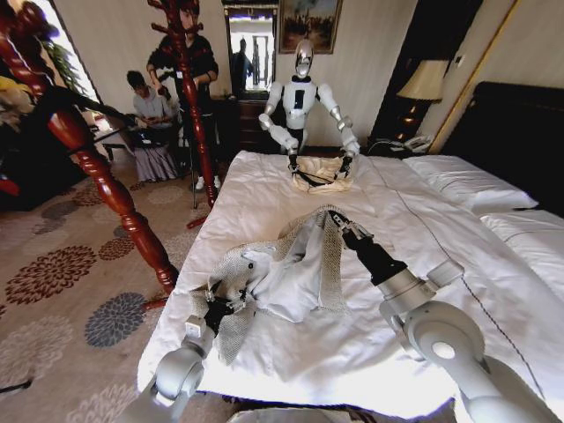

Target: Pick up the clothes from the bed and hang them on the clothes hanger.

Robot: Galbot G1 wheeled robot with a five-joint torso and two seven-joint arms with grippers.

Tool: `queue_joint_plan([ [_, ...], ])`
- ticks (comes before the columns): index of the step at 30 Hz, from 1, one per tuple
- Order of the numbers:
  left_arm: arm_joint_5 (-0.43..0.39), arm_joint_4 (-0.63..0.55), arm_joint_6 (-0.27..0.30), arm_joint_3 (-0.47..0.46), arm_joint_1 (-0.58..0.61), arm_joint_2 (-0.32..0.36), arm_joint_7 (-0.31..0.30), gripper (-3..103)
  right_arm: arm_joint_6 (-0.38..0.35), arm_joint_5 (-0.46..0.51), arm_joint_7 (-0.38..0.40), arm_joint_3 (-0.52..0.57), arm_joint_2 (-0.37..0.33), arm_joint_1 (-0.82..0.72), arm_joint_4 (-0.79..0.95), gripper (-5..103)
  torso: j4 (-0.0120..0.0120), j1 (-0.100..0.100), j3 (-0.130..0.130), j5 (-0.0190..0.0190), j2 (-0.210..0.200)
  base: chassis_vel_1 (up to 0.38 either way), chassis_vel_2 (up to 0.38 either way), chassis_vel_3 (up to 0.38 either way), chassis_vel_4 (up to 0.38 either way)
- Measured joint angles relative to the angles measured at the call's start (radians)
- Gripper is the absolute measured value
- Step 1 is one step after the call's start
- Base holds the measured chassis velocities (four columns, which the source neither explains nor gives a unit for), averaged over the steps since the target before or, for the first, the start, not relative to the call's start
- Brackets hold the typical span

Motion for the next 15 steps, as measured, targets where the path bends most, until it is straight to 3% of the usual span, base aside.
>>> queue_joint_plan([
  [6,-0.004,0.003,-0.001,0.002,-0.004,-0.004,0.001,62,0.000,0.000,0.000,-0.001,0.001,0.003,-0.004,2,0.0000,0.000,0.000,0.0000,0.000,0.000,0.000,0.000,0.000],
  [8,-0.005,0.004,-0.001,0.003,-0.004,-0.005,0.001,62,0.001,0.000,0.000,-0.001,0.001,0.003,-0.004,2,0.0000,0.000,0.000,0.0000,0.000,0.000,0.000,0.000,0.000],
  [12,-0.007,0.005,-0.005,0.004,-0.005,-0.007,0.009,40,0.002,0.000,0.000,0.000,0.000,0.003,-0.005,2,0.0000,0.000,0.000,0.0000,0.000,0.000,0.000,0.000,0.000],
  [14,-0.007,0.005,-0.006,0.004,-0.005,-0.007,0.011,40,0.002,0.000,0.000,0.000,0.000,0.003,-0.006,2,0.0000,0.000,0.000,0.0000,0.000,0.000,0.000,0.000,0.000],
  [15,-0.007,0.004,-0.011,0.002,-0.005,-0.006,0.018,35,0.002,0.000,0.000,0.000,0.000,0.003,-0.006,2,0.0000,0.000,0.000,0.0000,0.000,0.000,0.000,0.000,0.000],
])
